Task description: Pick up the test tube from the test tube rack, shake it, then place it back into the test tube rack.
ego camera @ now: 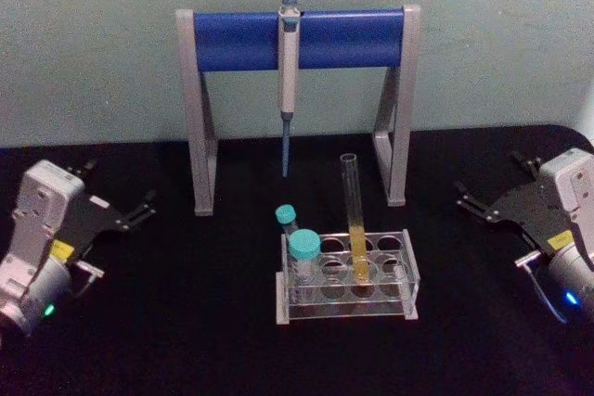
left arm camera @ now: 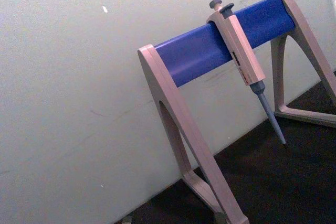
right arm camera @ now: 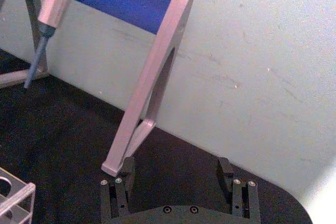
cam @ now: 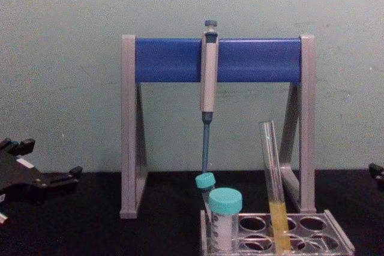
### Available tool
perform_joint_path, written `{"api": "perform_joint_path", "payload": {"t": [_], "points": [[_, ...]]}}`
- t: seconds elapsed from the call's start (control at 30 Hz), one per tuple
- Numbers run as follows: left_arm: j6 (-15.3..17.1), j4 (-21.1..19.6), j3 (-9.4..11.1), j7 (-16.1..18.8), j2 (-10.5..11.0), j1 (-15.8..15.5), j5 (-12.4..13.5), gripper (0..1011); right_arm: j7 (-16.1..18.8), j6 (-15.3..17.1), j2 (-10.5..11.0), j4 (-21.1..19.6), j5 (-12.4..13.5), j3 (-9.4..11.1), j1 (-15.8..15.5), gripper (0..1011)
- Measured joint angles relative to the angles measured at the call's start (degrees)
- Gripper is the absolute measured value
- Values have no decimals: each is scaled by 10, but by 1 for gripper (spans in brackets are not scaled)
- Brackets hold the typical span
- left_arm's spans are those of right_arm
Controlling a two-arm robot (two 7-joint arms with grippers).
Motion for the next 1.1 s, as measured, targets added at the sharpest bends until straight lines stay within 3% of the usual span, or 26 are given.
{"api": "perform_joint_path", "payload": {"t": [0.17, 0.63, 0.83, 1.1], "points": [[0, 0, 0, 0, 0, 0, 0, 1001, 18, -12, 2, -15, 5, 11, -8, 1000], [0, 0, 0, 0, 0, 0, 0, 1001, 129, -46, 6, -70, 74, 30, -25, 1000], [0, 0, 0, 0, 0, 0, 0, 1001, 174, -28, 3, -87, 96, 28, -25, 1000], [0, 0, 0, 0, 0, 0, 0, 1001, 193, 2, -6, -90, 98, 27, -20, 1000]]}}
